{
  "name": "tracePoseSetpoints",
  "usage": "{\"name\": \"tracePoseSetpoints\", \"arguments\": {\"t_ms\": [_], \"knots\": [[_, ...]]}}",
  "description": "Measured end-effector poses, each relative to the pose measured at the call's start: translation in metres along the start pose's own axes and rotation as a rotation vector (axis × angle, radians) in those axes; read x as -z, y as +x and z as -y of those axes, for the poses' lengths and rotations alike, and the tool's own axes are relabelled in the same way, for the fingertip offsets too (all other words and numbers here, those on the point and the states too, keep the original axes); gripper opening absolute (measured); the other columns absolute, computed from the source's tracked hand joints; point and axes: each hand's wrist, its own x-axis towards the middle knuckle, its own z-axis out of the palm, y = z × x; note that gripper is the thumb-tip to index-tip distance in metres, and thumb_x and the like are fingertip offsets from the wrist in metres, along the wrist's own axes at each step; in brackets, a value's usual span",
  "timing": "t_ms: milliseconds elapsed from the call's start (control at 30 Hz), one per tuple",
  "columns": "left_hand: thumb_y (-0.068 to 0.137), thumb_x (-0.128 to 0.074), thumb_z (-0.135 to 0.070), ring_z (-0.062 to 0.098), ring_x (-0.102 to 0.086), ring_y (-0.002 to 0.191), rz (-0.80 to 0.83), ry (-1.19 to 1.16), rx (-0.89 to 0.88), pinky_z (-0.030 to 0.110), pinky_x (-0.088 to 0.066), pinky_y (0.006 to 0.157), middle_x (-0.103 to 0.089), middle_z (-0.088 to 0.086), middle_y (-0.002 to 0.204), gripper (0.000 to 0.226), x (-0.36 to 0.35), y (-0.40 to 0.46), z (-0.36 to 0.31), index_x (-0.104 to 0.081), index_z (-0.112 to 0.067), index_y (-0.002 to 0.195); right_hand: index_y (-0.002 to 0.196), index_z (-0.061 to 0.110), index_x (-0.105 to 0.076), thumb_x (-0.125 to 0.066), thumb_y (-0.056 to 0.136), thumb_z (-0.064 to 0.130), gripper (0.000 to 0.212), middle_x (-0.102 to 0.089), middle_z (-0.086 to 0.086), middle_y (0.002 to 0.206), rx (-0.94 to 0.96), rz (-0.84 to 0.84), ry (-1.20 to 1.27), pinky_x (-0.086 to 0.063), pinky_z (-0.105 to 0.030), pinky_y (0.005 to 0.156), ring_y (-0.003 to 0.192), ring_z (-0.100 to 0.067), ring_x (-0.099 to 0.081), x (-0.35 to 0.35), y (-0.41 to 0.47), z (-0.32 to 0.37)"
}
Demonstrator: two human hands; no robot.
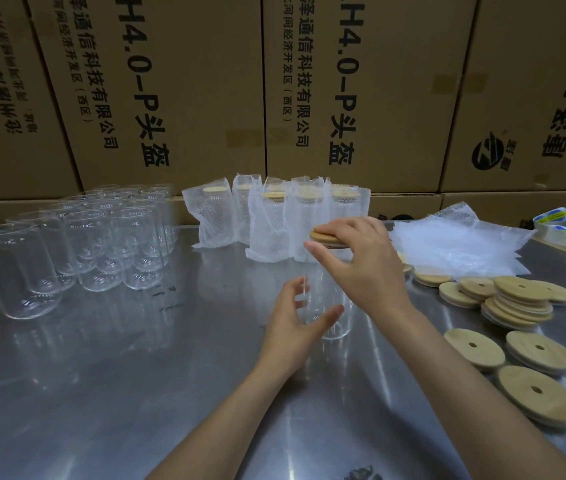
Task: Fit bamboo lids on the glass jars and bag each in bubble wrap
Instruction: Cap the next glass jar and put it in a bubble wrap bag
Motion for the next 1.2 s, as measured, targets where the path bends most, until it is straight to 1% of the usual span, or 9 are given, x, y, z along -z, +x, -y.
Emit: {"name": "tracePoseSetpoints", "arguments": {"t_ms": [100,433,600,667,767,867,1033,1133,1200], "knots": [[0.074,-0.076,-0.048,-0.004,-0.049,0.109,-0.003,-0.005,0.004,0.010,-0.039,0.078,-0.046,-0.014,0.130,0.068,-0.001,0.000,0.001,-0.039,-0.034,0.129,0.112,0.023,-0.071,-0.067,0.087,0.043,0.031,-0.065,0.007,0.111,0.008,-0.014,0.006,-0.044,-0.036,0.095,0.113,-0.015,-0.050,0.000,-0.003,-0.003],[0.073,-0.077,-0.046,-0.006,-0.049,0.108,-0.010,-0.008,0.009,0.015,-0.044,0.083,-0.047,-0.014,0.128,0.066,-0.001,0.001,0.001,-0.040,-0.033,0.127,0.114,0.024,-0.069,-0.066,0.088,0.038,0.029,-0.064,0.006,0.116,0.007,-0.057,-0.044,-0.041,-0.039,0.098,0.116,-0.015,-0.050,-0.006,-0.008,0.000],[0.073,-0.079,-0.043,-0.003,-0.051,0.109,-0.017,-0.014,0.012,0.016,-0.045,0.083,-0.049,-0.014,0.126,0.065,-0.002,0.003,0.001,-0.042,-0.032,0.125,0.120,0.034,-0.064,-0.039,0.093,0.057,0.044,-0.061,0.019,0.119,-0.047,0.006,0.208,-0.038,-0.024,0.096,0.116,0.000,-0.048,-0.003,-0.003,-0.015],[0.073,-0.079,-0.042,-0.003,-0.051,0.108,-0.026,-0.015,0.015,0.017,-0.046,0.085,-0.050,-0.014,0.126,0.064,-0.003,0.004,0.002,-0.043,-0.032,0.125,0.121,0.033,-0.062,-0.035,0.096,0.053,0.042,-0.063,0.016,0.119,-0.177,-0.043,0.319,-0.042,-0.027,0.090,0.115,-0.005,-0.053,-0.004,0.002,-0.036],[0.074,-0.079,-0.042,-0.004,-0.051,0.108,-0.018,-0.007,0.017,0.017,-0.045,0.084,-0.050,-0.015,0.125,0.063,-0.003,0.005,0.003,-0.042,-0.034,0.124,0.117,0.020,-0.061,-0.041,0.099,0.031,0.029,-0.062,0.000,0.123,-0.429,-0.017,0.092,-0.042,-0.035,0.084,0.111,-0.017,-0.053,-0.007,0.008,-0.087],[0.073,-0.078,-0.045,-0.004,-0.050,0.109,-0.003,-0.008,0.019,0.018,-0.045,0.085,-0.050,-0.016,0.126,0.063,-0.003,0.006,0.005,-0.042,-0.035,0.124,0.134,0.010,-0.051,-0.043,0.098,0.021,0.039,-0.049,-0.010,0.141,-0.553,0.170,-0.253,-0.039,-0.040,0.095,0.130,-0.028,-0.039,-0.003,0.013,-0.134],[0.060,-0.073,-0.057,-0.002,-0.051,0.112,0.014,-0.026,0.017,0.024,-0.048,0.092,-0.050,-0.018,0.125,0.074,-0.005,0.008,0.005,-0.044,-0.034,0.124,0.142,0.014,-0.035,-0.037,0.100,0.040,0.049,-0.026,-0.018,0.153,-0.646,0.462,-0.717,-0.022,-0.048,0.113,0.142,-0.038,-0.016,0.011,0.026,-0.168],[0.059,-0.073,-0.059,-0.002,-0.051,0.113,0.025,-0.036,0.017,0.025,-0.049,0.092,-0.050,-0.022,0.124,0.074,-0.004,0.009,0.006,-0.045,-0.036,0.122,0.146,0.019,-0.028,-0.028,0.099,0.056,0.060,-0.012,-0.024,0.157,-0.714,0.607,-0.819,-0.009,-0.051,0.117,0.145,-0.043,-0.004,0.015,0.028,-0.183],[0.058,-0.073,-0.059,-0.003,-0.051,0.112,0.028,-0.038,0.021,0.022,-0.048,0.090,-0.050,-0.024,0.122,0.071,-0.004,0.010,0.007,-0.045,-0.038,0.120,0.146,0.020,-0.032,-0.024,0.098,0.060,0.063,-0.016,-0.025,0.157,-0.739,0.652,-0.835,-0.008,-0.052,0.116,0.145,-0.042,-0.004,0.015,0.028,-0.190]]}}
